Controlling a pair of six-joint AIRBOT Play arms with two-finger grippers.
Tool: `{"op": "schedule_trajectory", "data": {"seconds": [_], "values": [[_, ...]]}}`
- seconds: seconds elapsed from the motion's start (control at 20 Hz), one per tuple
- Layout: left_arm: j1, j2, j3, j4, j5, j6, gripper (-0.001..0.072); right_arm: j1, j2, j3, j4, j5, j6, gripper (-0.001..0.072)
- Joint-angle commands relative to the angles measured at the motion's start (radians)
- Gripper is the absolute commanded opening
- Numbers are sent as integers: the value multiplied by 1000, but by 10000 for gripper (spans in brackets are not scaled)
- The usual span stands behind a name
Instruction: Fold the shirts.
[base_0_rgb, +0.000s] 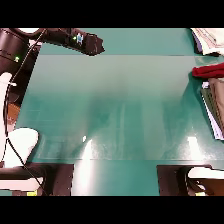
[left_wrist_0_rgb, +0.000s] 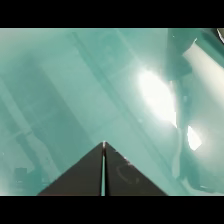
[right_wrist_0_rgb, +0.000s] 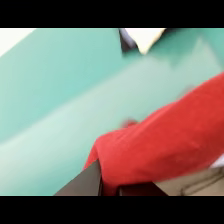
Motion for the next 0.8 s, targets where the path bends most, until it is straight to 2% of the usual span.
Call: {"op": "schedule_trajectory", "data": {"seconds": [0.0, 0.4, 0.5, 0.75], "values": [[-1, 0, 0, 5, 0, 0, 29, -45, 50, 47, 48, 7, -15, 13], [-1, 0, 0, 26, 0, 1, 29, -153, 162, 57, 25, 138, -16, 12], [-1, 0, 0, 26, -3, 1, 29, -159, 180, 57, -73, 187, -13, 12], [-1, 0, 0, 26, -19, 31, 28, -159, 185, 55, -380, 361, 79, 14]]}}
